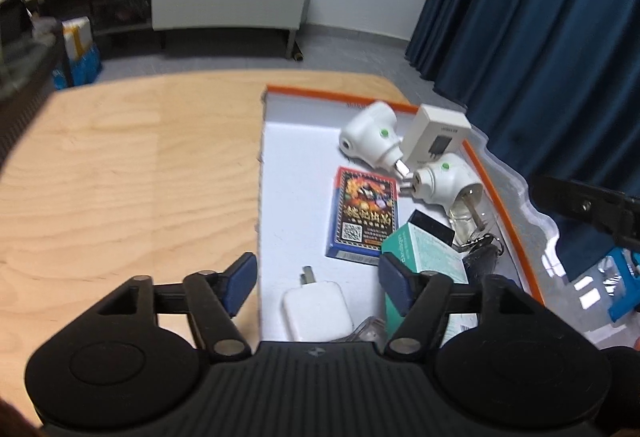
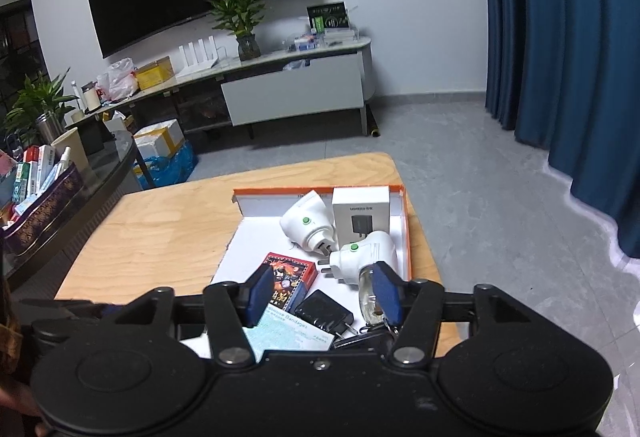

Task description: Organize rigid objects

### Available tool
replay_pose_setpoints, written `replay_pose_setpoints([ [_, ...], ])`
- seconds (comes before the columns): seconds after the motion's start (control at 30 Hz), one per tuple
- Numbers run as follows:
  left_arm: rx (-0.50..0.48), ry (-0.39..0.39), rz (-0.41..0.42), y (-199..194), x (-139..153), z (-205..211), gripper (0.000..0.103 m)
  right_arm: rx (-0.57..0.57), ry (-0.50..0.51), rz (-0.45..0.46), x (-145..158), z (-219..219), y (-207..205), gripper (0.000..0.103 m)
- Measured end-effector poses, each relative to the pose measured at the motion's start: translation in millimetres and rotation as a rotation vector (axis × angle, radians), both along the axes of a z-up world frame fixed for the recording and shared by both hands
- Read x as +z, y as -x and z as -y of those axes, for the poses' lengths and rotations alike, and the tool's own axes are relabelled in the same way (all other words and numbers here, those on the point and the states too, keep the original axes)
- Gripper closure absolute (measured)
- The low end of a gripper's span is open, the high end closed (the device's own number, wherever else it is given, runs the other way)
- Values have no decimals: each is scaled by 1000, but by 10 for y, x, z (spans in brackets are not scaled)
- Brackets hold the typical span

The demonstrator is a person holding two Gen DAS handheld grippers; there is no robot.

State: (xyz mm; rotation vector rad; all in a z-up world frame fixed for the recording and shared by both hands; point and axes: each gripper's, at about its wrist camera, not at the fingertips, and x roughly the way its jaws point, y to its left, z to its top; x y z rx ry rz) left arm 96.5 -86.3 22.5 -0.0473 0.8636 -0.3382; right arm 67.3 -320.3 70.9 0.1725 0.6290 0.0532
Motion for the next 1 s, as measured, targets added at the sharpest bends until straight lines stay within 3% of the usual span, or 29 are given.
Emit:
replay_pose_setpoints([
  [0.07, 2, -12, 17, 106, 114, -10, 21, -10, 4, 17, 55, -14, 127, 24],
  [0.2, 20, -26, 79, 458, 338, -41, 0, -14, 25, 28, 109, -38, 430, 20],
  [0.3, 36, -41, 101, 686, 412, -43, 0, -45, 45, 3, 67, -39, 652, 18],
  [0.6, 97, -87, 5, 994, 185, 27, 0, -14, 63, -91, -234, -100, 1080, 18],
  [1.0, 109, -118, 25, 1300, 110, 100, 0, -4, 67, -133, -450, -131, 1275, 18],
])
